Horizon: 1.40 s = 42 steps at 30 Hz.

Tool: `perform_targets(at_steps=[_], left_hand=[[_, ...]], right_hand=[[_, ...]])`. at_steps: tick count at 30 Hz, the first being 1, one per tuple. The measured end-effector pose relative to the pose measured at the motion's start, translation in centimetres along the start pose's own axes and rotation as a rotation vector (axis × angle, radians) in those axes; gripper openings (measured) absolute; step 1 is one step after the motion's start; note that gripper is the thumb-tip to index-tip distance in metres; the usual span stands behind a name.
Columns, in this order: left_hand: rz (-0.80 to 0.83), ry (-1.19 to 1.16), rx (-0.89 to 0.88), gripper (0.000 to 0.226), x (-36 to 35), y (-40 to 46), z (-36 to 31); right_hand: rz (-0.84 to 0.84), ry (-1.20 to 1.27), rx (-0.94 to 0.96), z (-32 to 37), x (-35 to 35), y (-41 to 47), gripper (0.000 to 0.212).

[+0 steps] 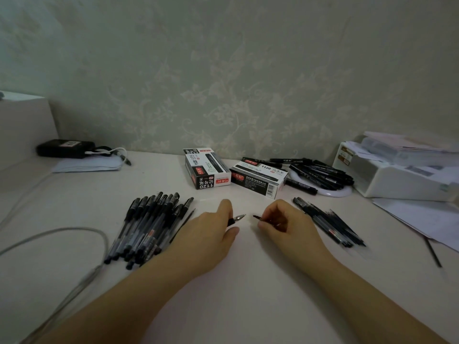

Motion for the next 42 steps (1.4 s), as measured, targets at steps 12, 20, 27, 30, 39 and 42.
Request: perform_targets(at_steps=[12,20,27,30,39,42], left_hand=[[-0.003,-0.016,-0.075,0.014,0.4,-0.7,-1.4],[0.002,-0.138,-0.135,0.011,0.4,-0.6,-2.1],[0.053,-0.177,-0.102,0.019,0.2,-0.5,-2.0],[0.073,-0.217,-0.093,0.025,0.3,-0.6,-1.8],[-0.006,-0.299,-0.136,0.017,0.7,-0.8,-1.9],[-0.046,-0.281,-0.149,0.014,1.0,-0.6,-1.8]], right_hand=[[-0.046,-0.122,0.081,0.4,0.3,0.1,0.003],[0.200,0.123,0.057,1.5,-1.7,-0.6,0.027],[0.236,0.257,0.020,1.7,-1.3,-0.7,0.033],[0.258,0.260,0.035,2.0,-1.2,-0.7,0.029],[0.252,0.351,0.038,2.1,-0.7,-0.6,0.004],[0.226,0.359,0.033,2.1,-0.8,-0.7,0.014]])
Point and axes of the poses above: each hand's wrist, its own y-axis towards the middle knuckle, its own x-axis out of the back of the hand, z = x × y, the point moved 6 cm from there along y, towards the middle knuckle, and after that the axes turned 5 degrees about y, right-handed, at the moved point
